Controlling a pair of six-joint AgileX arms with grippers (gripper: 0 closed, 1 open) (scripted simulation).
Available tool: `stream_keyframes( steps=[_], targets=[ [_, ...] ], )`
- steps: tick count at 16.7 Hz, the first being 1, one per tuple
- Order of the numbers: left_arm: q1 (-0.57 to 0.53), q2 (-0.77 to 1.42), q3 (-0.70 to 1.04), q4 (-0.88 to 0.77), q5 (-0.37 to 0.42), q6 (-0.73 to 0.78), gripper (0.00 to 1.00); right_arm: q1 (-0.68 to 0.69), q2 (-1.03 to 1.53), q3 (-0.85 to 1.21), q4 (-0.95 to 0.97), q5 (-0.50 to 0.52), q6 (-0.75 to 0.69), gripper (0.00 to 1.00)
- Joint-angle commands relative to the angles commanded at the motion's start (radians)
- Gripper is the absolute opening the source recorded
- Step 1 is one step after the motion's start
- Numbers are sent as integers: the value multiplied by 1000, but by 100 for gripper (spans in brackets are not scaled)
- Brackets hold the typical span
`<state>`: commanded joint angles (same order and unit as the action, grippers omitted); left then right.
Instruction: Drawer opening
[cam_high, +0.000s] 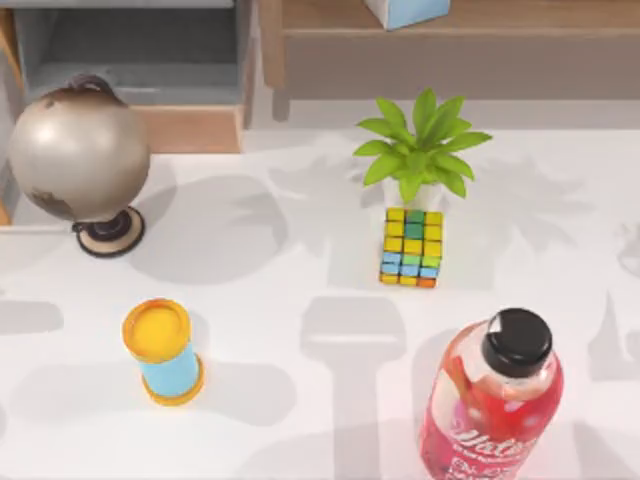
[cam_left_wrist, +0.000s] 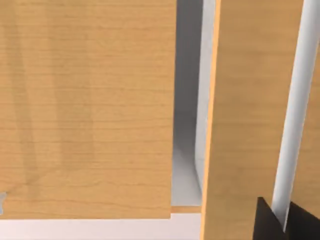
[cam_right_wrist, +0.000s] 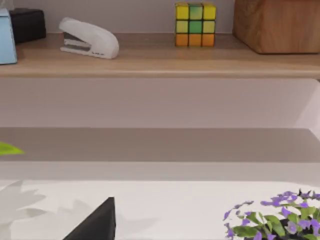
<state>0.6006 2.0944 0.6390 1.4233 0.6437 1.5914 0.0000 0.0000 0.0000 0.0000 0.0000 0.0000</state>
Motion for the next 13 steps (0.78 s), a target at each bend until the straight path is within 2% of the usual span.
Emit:
stream_keyframes(
  steps=[4,9,13],
  targets=[
    [61,-37,-132,55,56,1,0,0,0,0,0,0,0,100],
    [83,-58,-152,81,80,4,0,0,0,0,0,0,0,100],
    [83,-58,-152,81,80,4,30,0,0,0,0,0,0,100]
  ],
)
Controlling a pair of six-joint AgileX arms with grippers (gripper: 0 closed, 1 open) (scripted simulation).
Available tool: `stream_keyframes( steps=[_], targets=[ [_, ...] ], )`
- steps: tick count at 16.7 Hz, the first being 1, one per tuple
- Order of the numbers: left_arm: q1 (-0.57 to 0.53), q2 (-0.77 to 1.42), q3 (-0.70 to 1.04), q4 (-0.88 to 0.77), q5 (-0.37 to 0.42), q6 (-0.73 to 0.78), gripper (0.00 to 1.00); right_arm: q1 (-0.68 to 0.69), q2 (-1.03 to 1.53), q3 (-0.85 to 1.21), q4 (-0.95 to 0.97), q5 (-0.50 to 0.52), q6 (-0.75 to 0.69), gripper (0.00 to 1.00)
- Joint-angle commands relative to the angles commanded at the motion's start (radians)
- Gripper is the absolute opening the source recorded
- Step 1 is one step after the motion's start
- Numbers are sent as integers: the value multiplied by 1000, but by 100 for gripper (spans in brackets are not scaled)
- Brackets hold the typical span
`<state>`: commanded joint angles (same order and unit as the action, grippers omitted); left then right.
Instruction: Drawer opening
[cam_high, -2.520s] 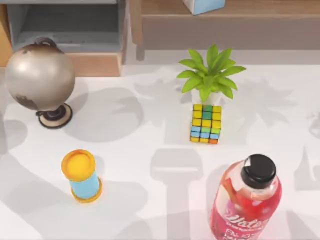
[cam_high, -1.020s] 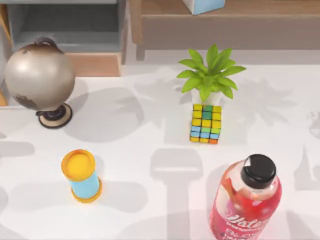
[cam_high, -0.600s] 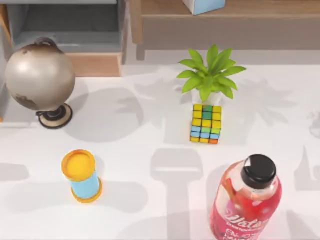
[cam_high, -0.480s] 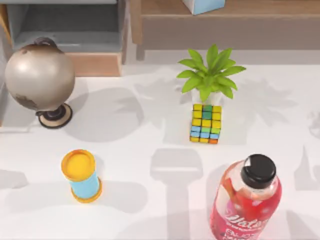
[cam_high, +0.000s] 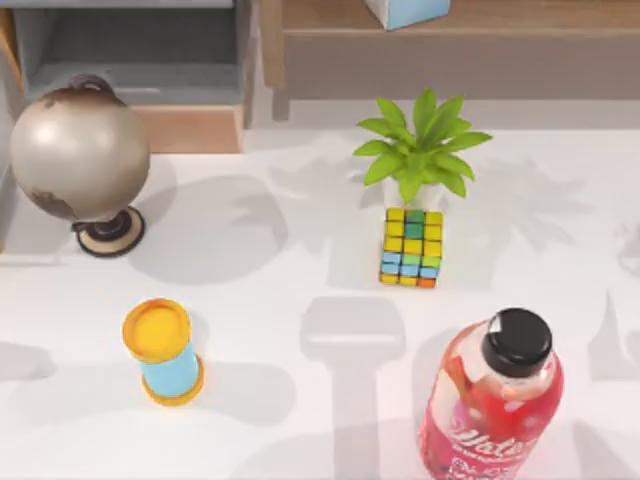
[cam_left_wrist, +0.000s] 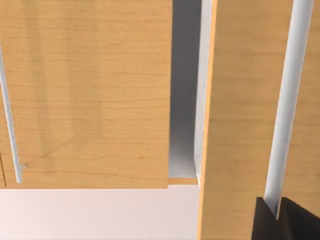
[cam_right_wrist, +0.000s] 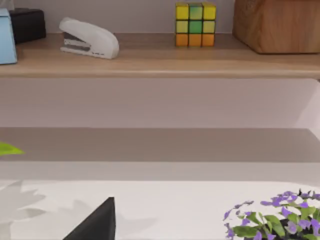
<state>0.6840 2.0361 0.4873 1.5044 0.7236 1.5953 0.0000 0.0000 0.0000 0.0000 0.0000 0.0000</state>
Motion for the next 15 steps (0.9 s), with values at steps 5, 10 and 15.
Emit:
stream_keyframes(
  steps=[5,10,15],
  targets=[
    [0,0,0,0,0,0,68,0,0,0,0,0,0,100],
    [0,0,0,0,0,0,100,0,0,0,0,0,0,100],
    [0,0,0,0,0,0,100,0,0,0,0,0,0,100]
  ],
)
